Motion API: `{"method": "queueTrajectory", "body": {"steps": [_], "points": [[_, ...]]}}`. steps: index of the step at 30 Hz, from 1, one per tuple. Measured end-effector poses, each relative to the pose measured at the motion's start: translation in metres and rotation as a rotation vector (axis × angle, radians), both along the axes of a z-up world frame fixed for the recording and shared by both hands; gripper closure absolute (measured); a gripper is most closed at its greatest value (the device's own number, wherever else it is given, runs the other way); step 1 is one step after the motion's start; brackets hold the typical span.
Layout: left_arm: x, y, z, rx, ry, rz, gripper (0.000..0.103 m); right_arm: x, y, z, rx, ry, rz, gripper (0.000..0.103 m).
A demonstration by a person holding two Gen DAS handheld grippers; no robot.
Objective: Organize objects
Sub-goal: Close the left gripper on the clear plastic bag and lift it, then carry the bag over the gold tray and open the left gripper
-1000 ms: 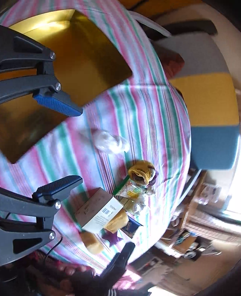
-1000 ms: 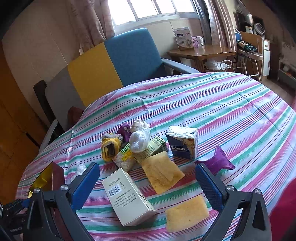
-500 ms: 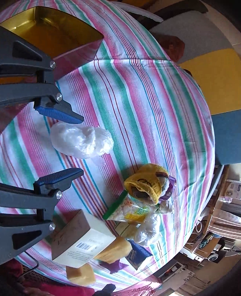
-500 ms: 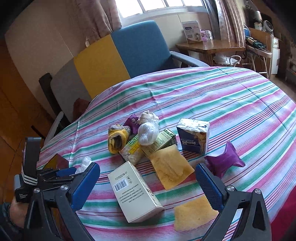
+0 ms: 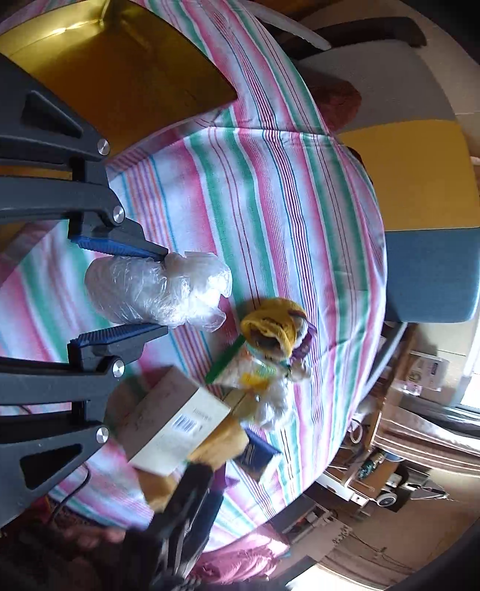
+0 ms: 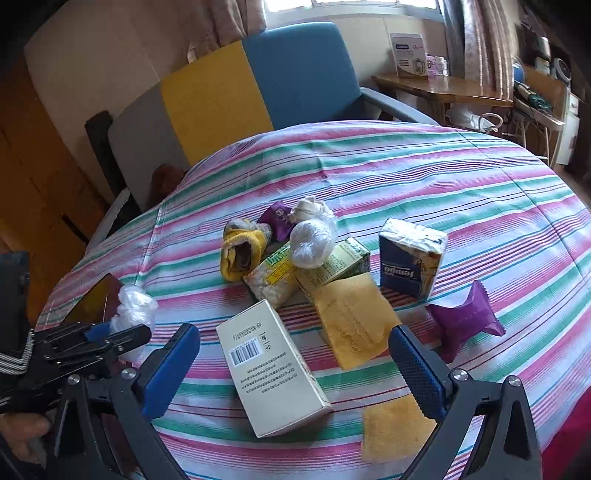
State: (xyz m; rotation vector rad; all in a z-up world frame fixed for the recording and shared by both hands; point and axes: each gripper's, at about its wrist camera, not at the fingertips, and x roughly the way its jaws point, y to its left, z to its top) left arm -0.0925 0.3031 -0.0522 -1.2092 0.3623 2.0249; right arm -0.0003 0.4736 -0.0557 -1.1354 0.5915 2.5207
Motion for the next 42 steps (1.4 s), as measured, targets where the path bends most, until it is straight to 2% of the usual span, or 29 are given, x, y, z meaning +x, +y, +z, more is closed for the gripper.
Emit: {"method": "queueTrajectory", "body": {"steps": [9, 15, 19, 21, 26, 28, 29, 36, 40, 42], "points": [[0.028, -0.046, 0.017, 0.030, 0.053, 0.059, 0.070, -0.022, -0.036, -0.022, 0.116, -0.138, 0.153, 0.001], [0.038, -0.083, 0.024, 0.033, 0.089, 0.130, 0.070, -0.027, -0.045, -0.035, 0.169, -0.208, 0.191, 0.010], [0.038, -0.107, 0.023, 0.027, 0.098, 0.174, 0.070, -0.030, -0.047, -0.040, 0.183, -0.234, 0.200, 0.022], [0.036, -0.119, 0.022, 0.024, 0.101, 0.197, 0.070, -0.031, -0.048, -0.042, 0.193, -0.246, 0.201, 0.024], [0.031, -0.141, 0.017, 0.016, 0.096, 0.239, 0.070, -0.032, -0.051, -0.046, 0.211, -0.259, 0.206, 0.040], [0.025, -0.152, 0.012, 0.014, 0.077, 0.262, 0.070, -0.032, -0.052, -0.046, 0.220, -0.264, 0.209, 0.050], [0.022, -0.156, 0.009, 0.016, 0.062, 0.271, 0.070, -0.032, -0.052, -0.047, 0.221, -0.266, 0.212, 0.051], [-0.033, -0.223, -0.016, 0.025, -0.074, 0.446, 0.070, -0.032, -0.055, -0.047, 0.230, -0.266, 0.229, 0.052], [-0.069, -0.263, -0.023, 0.013, -0.093, 0.567, 0.070, -0.032, -0.057, -0.046, 0.225, -0.263, 0.242, 0.052], [-0.081, -0.272, -0.027, 0.001, -0.092, 0.594, 0.070, -0.032, -0.060, -0.046, 0.227, -0.261, 0.252, 0.052]]}}
